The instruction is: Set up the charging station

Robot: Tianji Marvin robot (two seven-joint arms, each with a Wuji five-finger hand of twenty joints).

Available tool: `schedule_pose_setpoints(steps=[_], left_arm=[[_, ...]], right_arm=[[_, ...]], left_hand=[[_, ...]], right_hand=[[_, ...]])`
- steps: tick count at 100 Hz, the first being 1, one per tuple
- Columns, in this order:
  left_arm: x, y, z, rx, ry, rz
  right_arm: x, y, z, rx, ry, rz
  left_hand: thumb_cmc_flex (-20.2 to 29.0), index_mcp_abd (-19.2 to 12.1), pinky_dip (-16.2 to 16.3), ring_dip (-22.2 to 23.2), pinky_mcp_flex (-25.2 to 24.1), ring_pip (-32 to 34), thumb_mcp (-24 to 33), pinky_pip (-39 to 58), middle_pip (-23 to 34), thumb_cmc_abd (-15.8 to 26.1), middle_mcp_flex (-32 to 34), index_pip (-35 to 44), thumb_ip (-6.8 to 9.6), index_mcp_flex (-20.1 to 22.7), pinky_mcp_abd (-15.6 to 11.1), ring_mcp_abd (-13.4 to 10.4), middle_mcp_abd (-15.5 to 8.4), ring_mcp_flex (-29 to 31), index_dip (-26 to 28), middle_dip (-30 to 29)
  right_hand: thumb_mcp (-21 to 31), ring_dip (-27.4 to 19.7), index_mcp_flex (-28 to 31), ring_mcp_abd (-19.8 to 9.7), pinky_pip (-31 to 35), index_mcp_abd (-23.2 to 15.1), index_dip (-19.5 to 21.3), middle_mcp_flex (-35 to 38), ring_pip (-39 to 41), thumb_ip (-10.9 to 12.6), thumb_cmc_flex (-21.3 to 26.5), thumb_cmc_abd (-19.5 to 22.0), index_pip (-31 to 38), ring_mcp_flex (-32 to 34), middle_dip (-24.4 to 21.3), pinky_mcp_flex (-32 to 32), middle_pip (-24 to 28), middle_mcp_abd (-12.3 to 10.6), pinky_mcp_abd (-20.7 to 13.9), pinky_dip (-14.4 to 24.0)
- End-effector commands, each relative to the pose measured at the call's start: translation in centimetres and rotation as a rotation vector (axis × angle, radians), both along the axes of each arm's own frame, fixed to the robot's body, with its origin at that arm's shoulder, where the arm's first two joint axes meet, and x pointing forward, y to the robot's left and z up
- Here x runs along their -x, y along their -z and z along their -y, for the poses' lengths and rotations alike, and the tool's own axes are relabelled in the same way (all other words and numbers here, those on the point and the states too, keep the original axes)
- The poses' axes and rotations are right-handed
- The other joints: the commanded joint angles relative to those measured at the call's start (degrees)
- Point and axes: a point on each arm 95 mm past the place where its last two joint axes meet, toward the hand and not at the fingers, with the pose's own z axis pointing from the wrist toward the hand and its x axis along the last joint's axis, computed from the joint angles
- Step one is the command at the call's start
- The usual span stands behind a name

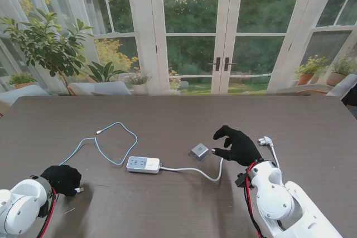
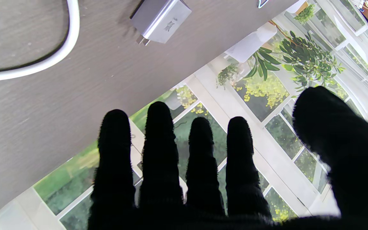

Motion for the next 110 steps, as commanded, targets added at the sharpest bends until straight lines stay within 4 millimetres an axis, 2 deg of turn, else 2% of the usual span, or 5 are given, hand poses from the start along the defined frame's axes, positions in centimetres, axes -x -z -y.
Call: schedule_pose_setpoints(steps=[1, 90, 98, 101, 110], left_arm=[[0.1, -0.2, 0.4, 0.015, 0.012, 0.004], [-1.5, 0.0, 2.9, 0.455, -0.07, 0.085], [-1.5, 0.3, 3.1, 0.486, -0.083, 0.079], [-1.5, 0.5, 3.1, 0.495, -0.089, 0.079], [-1.6, 0.9, 3.2, 0.528, -0.111, 0.076]], right_arm=[[0.1, 0.3, -0.3, -0.003, -0.009, -0.017], [0.1, 0.5, -0.4, -0.015, -0.01, -0.029], [0.1, 0.5, -0.4, -0.016, -0.01, -0.031], [0.1, 0.5, -0.4, -0.017, -0.01, -0.032], [0.1, 0.5, -0.4, -0.017, -0.01, -0.033]], left_hand=[[2.0, -3.7, 0.4, -0.8, 0.3, -0.4, 5.7, 1.8, -0.3, -0.4, 2.9, 5.1, -0.74, 4.8, 2.5, 1.0, -0.9, 2.6, 0.1, -0.7], [0.2, -7.9, -7.8, -13.5, 18.8, -9.1, 10.5, 2.9, -3.9, -8.4, 14.4, 3.9, -2.33, 12.5, 1.4, 0.1, -2.7, 20.6, -1.3, -15.6], [0.2, -8.0, -8.5, -13.7, 23.8, -7.2, 10.5, 4.4, -3.7, -8.3, 14.3, 3.9, -2.34, 12.5, 2.7, -0.7, -2.5, 24.3, -1.2, -15.4], [0.1, -8.1, -13.1, -15.1, 26.9, -2.4, 10.5, 7.3, -3.0, -8.3, 14.3, 3.8, -2.37, 12.5, 3.6, -1.3, -2.5, 24.6, -1.1, -15.6], [0.0, -8.3, -17.1, -13.8, 35.6, 8.5, 10.5, 11.4, -2.7, -8.4, 14.2, 3.7, -2.43, 12.5, 6.0, -1.1, -2.1, 24.8, -1.0, -15.5]], right_hand=[[-0.5, -49.8, -1.0, 0.1, -1.4, 0.7, -0.2, -0.5, -0.9, 1.3, -1.5, 1.0, -23.5, -0.2, -0.3, -0.5, -1.0, 0.2, 0.2, 0.8], [-0.6, -49.8, -2.1, 0.1, -1.5, 1.5, -0.3, -0.8, -0.9, 1.4, -1.4, 1.7, -23.1, -0.3, -0.4, -0.6, -0.8, 0.5, 0.3, 1.0], [-0.6, -49.8, -2.2, 0.2, -1.5, 1.6, -0.3, -0.8, -0.8, 1.4, -1.4, 1.6, -23.1, -0.2, -0.4, -0.6, -0.8, 0.4, 0.3, 1.0], [-0.6, -49.8, -2.2, 0.1, -1.6, 1.5, -0.3, -0.9, -0.8, 1.4, -1.4, 1.7, -23.1, -0.2, -0.4, -0.6, -0.8, 0.5, 0.4, 1.0], [-0.6, -49.8, -2.2, 0.1, -1.6, 1.5, -0.3, -0.9, -0.8, 1.5, -1.3, 1.7, -23.1, -0.2, -0.4, -0.6, -0.8, 0.4, 0.3, 1.0]])
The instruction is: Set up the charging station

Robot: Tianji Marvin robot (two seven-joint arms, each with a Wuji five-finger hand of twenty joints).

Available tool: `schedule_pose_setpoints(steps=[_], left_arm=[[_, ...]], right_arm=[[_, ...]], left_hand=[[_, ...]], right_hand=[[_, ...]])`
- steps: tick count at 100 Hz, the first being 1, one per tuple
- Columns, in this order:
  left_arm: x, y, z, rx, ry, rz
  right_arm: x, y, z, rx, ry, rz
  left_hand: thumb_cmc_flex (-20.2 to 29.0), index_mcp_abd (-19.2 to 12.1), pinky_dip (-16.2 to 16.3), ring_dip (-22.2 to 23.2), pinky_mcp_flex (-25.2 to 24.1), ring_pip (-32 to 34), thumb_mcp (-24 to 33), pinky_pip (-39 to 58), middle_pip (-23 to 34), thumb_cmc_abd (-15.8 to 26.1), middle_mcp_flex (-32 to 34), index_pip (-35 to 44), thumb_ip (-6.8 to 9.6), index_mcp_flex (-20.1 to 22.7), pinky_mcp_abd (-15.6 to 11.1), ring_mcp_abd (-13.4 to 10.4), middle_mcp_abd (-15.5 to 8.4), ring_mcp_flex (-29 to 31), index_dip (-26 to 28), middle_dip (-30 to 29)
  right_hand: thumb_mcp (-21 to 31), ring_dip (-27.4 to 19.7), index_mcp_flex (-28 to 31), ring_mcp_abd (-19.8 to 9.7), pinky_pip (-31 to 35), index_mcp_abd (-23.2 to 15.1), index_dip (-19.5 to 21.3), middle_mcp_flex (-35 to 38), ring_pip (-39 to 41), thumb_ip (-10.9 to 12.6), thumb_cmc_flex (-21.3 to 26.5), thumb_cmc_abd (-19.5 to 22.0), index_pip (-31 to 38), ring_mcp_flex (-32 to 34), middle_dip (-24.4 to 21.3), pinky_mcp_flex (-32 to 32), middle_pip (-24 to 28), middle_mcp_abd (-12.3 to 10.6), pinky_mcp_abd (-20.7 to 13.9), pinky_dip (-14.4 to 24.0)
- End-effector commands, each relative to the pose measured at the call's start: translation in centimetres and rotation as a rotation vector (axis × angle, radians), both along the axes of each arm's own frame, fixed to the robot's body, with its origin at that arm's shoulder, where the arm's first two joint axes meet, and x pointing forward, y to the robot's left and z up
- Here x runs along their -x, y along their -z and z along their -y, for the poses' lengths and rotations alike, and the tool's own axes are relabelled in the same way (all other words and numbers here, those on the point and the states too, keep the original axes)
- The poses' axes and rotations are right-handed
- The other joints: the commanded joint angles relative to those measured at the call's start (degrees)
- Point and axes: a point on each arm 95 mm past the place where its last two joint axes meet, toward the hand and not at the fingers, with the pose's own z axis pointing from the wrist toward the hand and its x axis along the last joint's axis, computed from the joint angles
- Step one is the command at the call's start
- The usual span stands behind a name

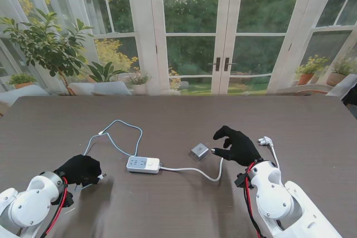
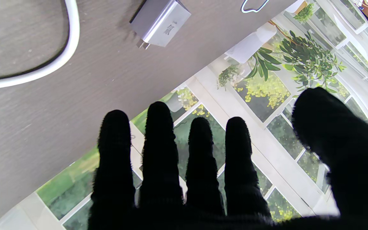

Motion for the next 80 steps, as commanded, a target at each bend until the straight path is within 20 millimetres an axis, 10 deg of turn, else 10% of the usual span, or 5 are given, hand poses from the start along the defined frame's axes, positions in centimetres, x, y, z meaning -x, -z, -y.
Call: schedule_pose_setpoints(steps=[1, 36, 54, 62, 80], left_arm=[[0.3, 0.9, 0.3, 0.033, -0.014, -0.03], [0.4, 1.7, 0.9, 0.128, -0.071, -0.018], [0.5, 2.2, 1.3, 0.137, -0.088, 0.009], [0.6, 2.4, 1.4, 0.166, -0.098, 0.008], [0.6, 2.8, 1.7, 0.285, -0.139, -0.002]], right_arm=[[0.2, 0.3, -0.4, -0.002, -0.012, -0.017], [0.0, 0.4, -0.3, -0.008, -0.004, -0.015], [0.0, 0.5, -0.3, -0.014, -0.003, -0.018], [0.0, 0.5, -0.4, -0.014, -0.005, -0.019], [-0.1, 0.6, -0.4, -0.015, -0.002, -0.021]], left_hand=[[1.2, -8.3, -3.1, 0.1, 6.7, 7.2, 5.4, 5.4, 0.8, 0.0, 3.2, 4.7, -0.05, 5.4, 2.9, -0.6, -0.6, 2.9, 1.6, -0.5], [0.1, -8.3, 5.3, 5.6, 13.8, 39.7, 6.2, 39.0, 2.2, -0.8, 4.1, 4.4, -0.79, 5.8, -14.9, -6.7, -0.5, 2.9, 2.2, -1.7], [0.5, -7.1, 4.9, 11.4, 5.1, 10.2, 5.3, 23.4, 3.3, 0.8, 3.0, 3.7, -0.12, 5.3, 4.5, 1.3, 0.5, -5.4, 3.1, -1.7], [0.5, -6.6, 17.3, 17.0, -15.0, 4.8, 4.9, 13.6, 3.6, 1.8, 2.2, 3.4, 0.23, 4.9, 2.9, 2.2, 0.6, -17.9, 3.7, -1.1], [2.2, -4.0, 9.3, 4.0, -28.8, -14.6, 3.6, -12.4, 4.1, 4.3, 0.1, 3.4, 1.6, 3.7, 0.1, 4.6, 2.1, -23.0, 5.1, 1.3]], right_hand=[[-0.6, -49.8, -2.2, 0.1, -1.5, 0.2, -0.3, -1.0, -0.8, 1.3, -1.4, 1.2, -23.1, -0.2, -0.4, -0.2, -0.8, 0.2, 0.3, 0.9], [-0.6, -49.8, -2.4, 0.2, -1.5, 0.4, -0.4, -1.0, -0.8, 1.3, -1.4, 1.2, -23.0, -0.2, -0.4, -0.3, -0.8, 0.3, 0.3, 1.0], [-0.6, -49.7, -2.7, 0.2, -1.5, 0.5, -0.4, -1.1, -0.7, 1.3, -1.4, 1.4, -23.0, -0.2, -0.4, -0.3, -0.7, 0.3, 0.4, 1.0], [-0.5, -49.7, -2.9, 0.1, -1.5, 0.6, -0.4, -1.1, -0.7, 1.4, -1.3, 1.5, -23.0, -0.2, -0.4, -0.2, -0.7, 0.4, 0.4, 1.0], [-0.5, -49.7, -3.2, 0.2, -1.5, 0.9, -0.4, -1.1, -0.6, 1.4, -1.3, 1.7, -22.9, 0.0, -0.5, -0.2, -0.6, 0.3, 0.3, 1.1]])
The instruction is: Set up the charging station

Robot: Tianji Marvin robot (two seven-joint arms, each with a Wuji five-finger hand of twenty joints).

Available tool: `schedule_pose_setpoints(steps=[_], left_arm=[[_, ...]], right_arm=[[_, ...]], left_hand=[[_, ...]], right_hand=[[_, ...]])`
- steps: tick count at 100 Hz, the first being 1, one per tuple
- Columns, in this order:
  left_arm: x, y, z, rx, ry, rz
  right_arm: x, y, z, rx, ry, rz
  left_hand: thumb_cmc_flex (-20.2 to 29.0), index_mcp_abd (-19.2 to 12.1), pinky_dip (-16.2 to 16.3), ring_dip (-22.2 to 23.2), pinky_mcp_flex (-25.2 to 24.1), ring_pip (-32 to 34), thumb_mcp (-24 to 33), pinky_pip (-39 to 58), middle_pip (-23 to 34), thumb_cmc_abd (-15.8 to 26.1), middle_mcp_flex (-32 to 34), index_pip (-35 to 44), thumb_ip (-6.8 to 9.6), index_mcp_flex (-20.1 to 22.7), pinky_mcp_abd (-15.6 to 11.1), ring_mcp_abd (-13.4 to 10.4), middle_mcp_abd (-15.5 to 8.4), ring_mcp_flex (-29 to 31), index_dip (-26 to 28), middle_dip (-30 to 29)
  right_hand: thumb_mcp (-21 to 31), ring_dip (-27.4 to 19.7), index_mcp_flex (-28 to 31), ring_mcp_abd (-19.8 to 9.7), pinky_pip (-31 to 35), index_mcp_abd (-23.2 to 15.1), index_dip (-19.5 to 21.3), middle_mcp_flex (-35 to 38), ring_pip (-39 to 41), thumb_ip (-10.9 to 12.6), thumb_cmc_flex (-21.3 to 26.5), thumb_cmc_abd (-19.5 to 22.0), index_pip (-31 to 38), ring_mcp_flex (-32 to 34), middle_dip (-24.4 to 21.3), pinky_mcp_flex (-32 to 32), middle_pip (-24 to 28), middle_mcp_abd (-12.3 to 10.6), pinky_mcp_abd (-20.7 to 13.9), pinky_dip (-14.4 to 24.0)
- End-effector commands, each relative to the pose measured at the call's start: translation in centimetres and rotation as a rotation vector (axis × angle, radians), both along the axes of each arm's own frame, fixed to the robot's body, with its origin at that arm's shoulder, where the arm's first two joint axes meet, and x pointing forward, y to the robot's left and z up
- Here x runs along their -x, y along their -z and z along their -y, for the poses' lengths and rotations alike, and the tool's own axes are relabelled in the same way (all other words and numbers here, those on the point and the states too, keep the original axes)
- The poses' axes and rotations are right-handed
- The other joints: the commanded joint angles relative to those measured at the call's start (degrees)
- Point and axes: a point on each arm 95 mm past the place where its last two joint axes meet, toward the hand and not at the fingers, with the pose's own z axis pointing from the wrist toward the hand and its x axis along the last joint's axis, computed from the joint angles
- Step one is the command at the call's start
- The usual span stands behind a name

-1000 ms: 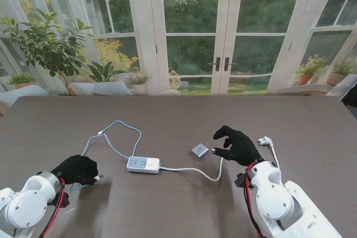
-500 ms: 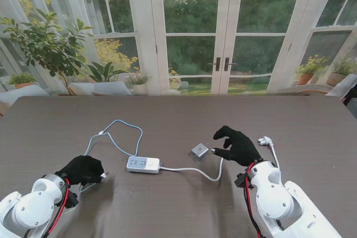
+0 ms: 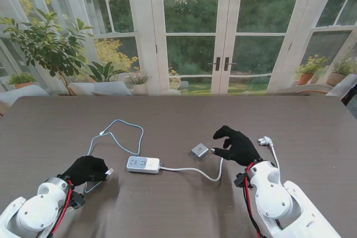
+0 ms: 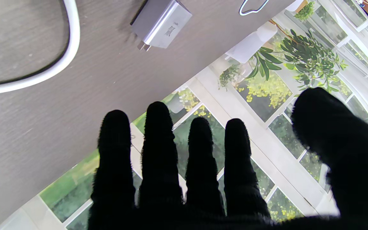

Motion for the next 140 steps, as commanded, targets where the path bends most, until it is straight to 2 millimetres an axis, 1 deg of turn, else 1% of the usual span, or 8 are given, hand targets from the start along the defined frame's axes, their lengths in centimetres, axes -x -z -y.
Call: schedule_pose_setpoints(steps=[1, 27, 36, 43, 56, 65, 82, 140], left_arm=[[0.3, 0.7, 0.5, 0.031, 0.002, -0.022], [0.5, 1.2, 0.8, 0.148, -0.037, -0.038], [0.5, 1.3, 0.7, 0.148, -0.037, -0.043], [0.5, 1.3, 0.7, 0.155, -0.037, -0.051], [0.4, 1.3, 0.8, 0.162, -0.027, -0.065], [0.3, 1.2, 0.8, 0.166, -0.018, -0.068], [0.2, 0.8, 0.8, 0.17, 0.029, -0.099], [-1.2, -1.3, 2.0, 0.129, 0.165, -0.131]], right_arm=[[0.1, 0.3, -0.3, -0.004, -0.008, -0.013], [0.0, 0.4, -0.3, -0.011, -0.001, -0.016], [0.0, 0.4, -0.3, -0.015, 0.002, -0.018], [0.0, 0.4, -0.3, -0.018, 0.005, -0.019], [-0.1, 0.4, -0.3, -0.021, 0.009, -0.021], [-0.2, 0.5, -0.3, -0.023, 0.011, -0.022], [-0.3, 0.6, -0.3, -0.023, 0.011, -0.026], [-1.5, -1.1, -1.1, 0.065, 0.006, 0.027]], left_hand=[[3.4, -4.4, -1.5, -2.8, -1.6, -3.0, 2.6, -2.9, 0.8, 4.2, -0.5, 4.1, 1.65, 3.1, -1.2, 1.3, 0.4, -1.0, 3.1, 1.4], [5.1, -2.3, -5.4, -7.8, 22.1, 3.0, 1.3, 4.5, 1.5, 6.4, -1.6, 6.7, 1.93, -0.3, 6.7, 3.5, 1.7, 19.5, 4.7, 3.1], [4.0, -3.2, -16.3, -7.8, 35.2, 18.0, 1.5, 17.6, 2.0, 6.7, -1.2, 8.1, 1.59, -0.8, 7.3, 1.4, 1.1, 24.5, 3.9, 2.2], [3.6, -3.3, -12.1, -5.7, 38.1, 30.5, 1.6, 31.8, 2.2, 6.7, -0.7, 8.2, 1.51, -0.9, 2.0, 0.5, 1.1, 24.6, 3.6, 1.4], [3.7, -2.9, -5.3, -1.5, 41.1, 49.6, 1.7, 51.1, 2.5, 6.6, 0.0, 7.9, 1.55, -0.7, -16.4, -5.6, 1.6, 24.6, 3.6, 0.1], [3.6, -2.3, 7.4, 2.2, 42.7, 59.7, 1.8, 52.5, 3.2, 6.4, 0.6, 7.1, 1.61, 0.1, -23.0, -12.7, 2.3, 24.7, 3.7, -1.0], [4.8, 0.3, 20.0, 5.0, 43.5, 65.5, 1.0, 52.5, 5.6, 8.0, -0.3, 5.7, 1.33, -0.4, -24.9, -10.8, 4.5, 24.6, 4.6, 1.1], [6.1, 1.2, 19.4, 5.6, 43.4, 66.0, -2.0, 52.5, 16.9, 15.4, -2.1, 8.0, -1.84, -3.5, -24.4, -10.8, 5.1, 24.6, 9.9, 12.0]], right_hand=[[-0.5, -49.7, -1.9, -0.3, -1.5, 0.1, -0.4, -1.1, -0.6, 1.0, -1.3, 1.7, -22.9, 0.0, -0.5, -0.2, -0.6, 0.2, 0.3, 1.0], [-0.5, -49.7, -2.7, -0.2, -1.5, 0.7, -0.3, -1.3, -0.6, 1.0, -1.1, 2.0, -22.7, 0.0, -0.5, -0.1, -0.5, 0.3, 0.2, 1.1], [-0.4, -49.7, -2.9, -0.1, -1.4, 1.0, -0.3, -1.3, -0.5, 1.0, -1.0, 2.1, -22.6, 0.1, -0.5, 0.0, -0.5, 0.4, 0.2, 1.1], [-0.4, -49.7, -3.1, -0.1, -1.4, 1.0, -0.3, -1.4, -0.5, 1.0, -1.0, 2.2, -22.6, 0.1, -0.5, 0.0, -0.5, 0.5, 0.2, 1.1], [-0.4, -49.7, -3.2, -0.1, -1.2, 1.3, -0.3, -1.4, -0.4, 1.0, -1.0, 2.4, -22.5, 0.2, -0.5, 0.1, -0.4, 0.6, 0.2, 1.1], [-0.3, -49.7, -3.2, 0.0, -1.2, 1.4, -0.4, -1.5, -0.4, 1.1, -1.0, 2.5, -22.4, 0.1, -0.5, 0.1, -0.4, 0.8, 0.2, 1.1], [-0.4, -49.7, -3.4, 0.0, -1.2, 1.6, -0.4, -1.6, -0.4, 1.0, -1.0, 2.7, -22.4, 0.1, -0.6, 0.0, -0.3, 0.8, 0.2, 1.1], [-0.4, -49.6, -0.8, 0.3, -1.0, 0.8, -0.5, -0.6, -0.2, 1.0, -0.7, 1.9, -22.2, 0.3, -0.7, 0.0, -0.4, 0.9, 0.4, 1.1]])
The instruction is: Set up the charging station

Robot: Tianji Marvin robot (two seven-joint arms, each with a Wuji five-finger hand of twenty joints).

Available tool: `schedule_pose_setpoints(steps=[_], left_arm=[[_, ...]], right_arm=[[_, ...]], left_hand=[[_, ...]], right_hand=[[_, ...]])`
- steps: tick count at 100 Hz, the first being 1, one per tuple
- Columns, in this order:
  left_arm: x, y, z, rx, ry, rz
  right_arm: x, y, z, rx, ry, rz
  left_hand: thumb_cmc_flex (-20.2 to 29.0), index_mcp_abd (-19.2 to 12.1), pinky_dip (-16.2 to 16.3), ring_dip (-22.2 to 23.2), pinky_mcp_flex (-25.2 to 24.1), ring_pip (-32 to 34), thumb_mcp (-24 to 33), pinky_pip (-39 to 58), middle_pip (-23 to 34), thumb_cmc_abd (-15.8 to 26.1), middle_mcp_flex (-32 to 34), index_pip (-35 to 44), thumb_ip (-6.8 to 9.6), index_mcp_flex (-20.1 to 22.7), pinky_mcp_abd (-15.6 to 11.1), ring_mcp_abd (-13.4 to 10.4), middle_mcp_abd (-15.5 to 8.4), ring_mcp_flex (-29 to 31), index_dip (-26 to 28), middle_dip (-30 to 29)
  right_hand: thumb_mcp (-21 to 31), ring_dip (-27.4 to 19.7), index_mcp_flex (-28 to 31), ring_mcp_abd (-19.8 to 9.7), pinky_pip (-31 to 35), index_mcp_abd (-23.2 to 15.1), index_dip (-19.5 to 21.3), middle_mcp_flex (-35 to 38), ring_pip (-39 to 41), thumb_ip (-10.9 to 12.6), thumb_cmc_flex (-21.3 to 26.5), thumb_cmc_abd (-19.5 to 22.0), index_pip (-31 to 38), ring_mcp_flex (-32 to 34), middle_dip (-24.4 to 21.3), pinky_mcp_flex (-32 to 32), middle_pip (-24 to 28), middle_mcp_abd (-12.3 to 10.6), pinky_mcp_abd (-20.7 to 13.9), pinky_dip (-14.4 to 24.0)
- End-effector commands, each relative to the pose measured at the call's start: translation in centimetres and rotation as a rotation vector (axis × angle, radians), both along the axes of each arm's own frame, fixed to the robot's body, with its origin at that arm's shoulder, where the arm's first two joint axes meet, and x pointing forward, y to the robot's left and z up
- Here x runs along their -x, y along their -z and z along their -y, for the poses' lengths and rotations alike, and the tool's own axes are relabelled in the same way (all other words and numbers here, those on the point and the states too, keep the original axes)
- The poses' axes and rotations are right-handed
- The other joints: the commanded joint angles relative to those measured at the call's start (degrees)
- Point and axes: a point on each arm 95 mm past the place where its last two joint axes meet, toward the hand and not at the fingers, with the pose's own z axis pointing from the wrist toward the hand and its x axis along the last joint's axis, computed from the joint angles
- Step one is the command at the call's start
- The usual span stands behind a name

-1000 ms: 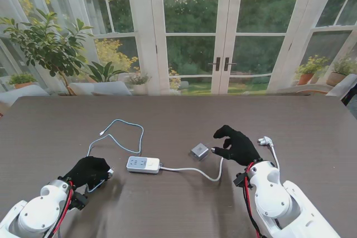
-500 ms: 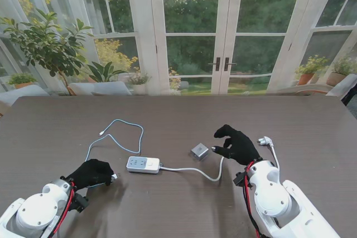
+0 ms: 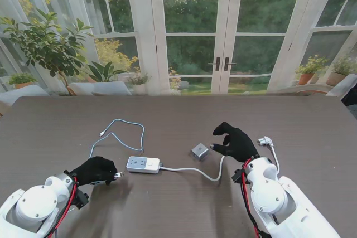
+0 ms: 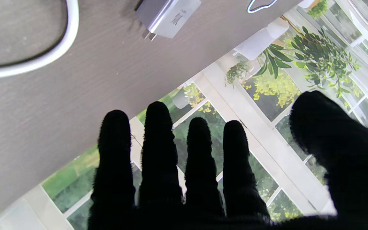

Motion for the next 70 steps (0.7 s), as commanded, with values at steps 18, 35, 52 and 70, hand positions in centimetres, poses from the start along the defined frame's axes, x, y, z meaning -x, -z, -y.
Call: schedule_pose_setpoints(steps=[18, 35, 52, 70], left_arm=[[-0.8, -1.4, 1.0, 0.014, 0.051, 0.006], [-1.0, -1.5, 1.5, 0.028, 0.078, 0.001], [-1.2, -1.5, 1.8, 0.034, 0.101, -0.009], [-1.3, -1.7, 2.0, 0.037, 0.123, -0.018]], right_arm=[[-1.8, -1.9, -1.3, 0.167, -0.07, 0.052], [-2.8, -2.0, -2.0, 0.285, -0.138, 0.065], [-3.7, -1.1, -2.4, 0.383, -0.209, 0.066], [-4.8, 0.0, -2.8, 0.466, -0.259, 0.103]], left_hand=[[4.1, -3.2, 0.1, 0.9, 4.3, 7.6, 2.0, 16.3, 4.2, 5.8, 1.3, 7.3, -0.99, 0.9, -15.5, -1.2, 5.1, 1.5, 3.0, 3.3], [3.9, -3.1, 0.1, 0.9, 4.3, 7.7, 1.9, 16.3, 5.6, 6.1, 1.9, 7.8, -1.2, 1.3, -14.9, -1.0, 5.2, 1.5, 3.5, 5.1], [3.2, -3.2, 0.0, 0.9, 4.2, 7.8, 2.2, 16.3, 6.6, 6.6, 2.1, 7.7, -1.37, 2.0, -14.3, -0.7, 5.1, 1.5, 4.1, 6.8], [2.7, -3.1, -0.3, 0.8, 4.2, 7.8, 2.5, 16.3, 7.4, 6.9, 2.3, 7.5, -1.4, 2.7, -13.8, -0.3, 5.2, 1.5, 4.5, 7.7]], right_hand=[[0.7, -49.3, 2.2, -0.3, -0.2, -2.5, -0.4, -0.5, 0.1, 0.4, 0.0, -4.2, -22.2, 0.4, -0.5, 0.5, -0.3, -0.6, -0.3, 1.2], [3.6, -48.6, 2.6, -0.9, 2.7, -4.4, 0.1, -0.8, 1.8, -1.1, 1.0, -10.9, -22.1, 1.2, 0.1, 1.3, 0.6, -1.6, -1.4, 1.6], [6.2, -48.3, 1.5, -1.8, 5.6, -5.2, 0.5, -1.8, 3.0, -2.3, 1.7, -16.0, -21.7, 1.5, 0.3, 1.7, 1.5, -2.6, -2.5, 1.2], [8.6, -47.4, 2.3, -2.5, 9.4, -5.7, 1.3, -0.9, 5.6, -3.1, 2.1, -20.2, -19.9, 3.2, 1.0, 3.1, 3.6, -3.4, -3.2, 0.7]])
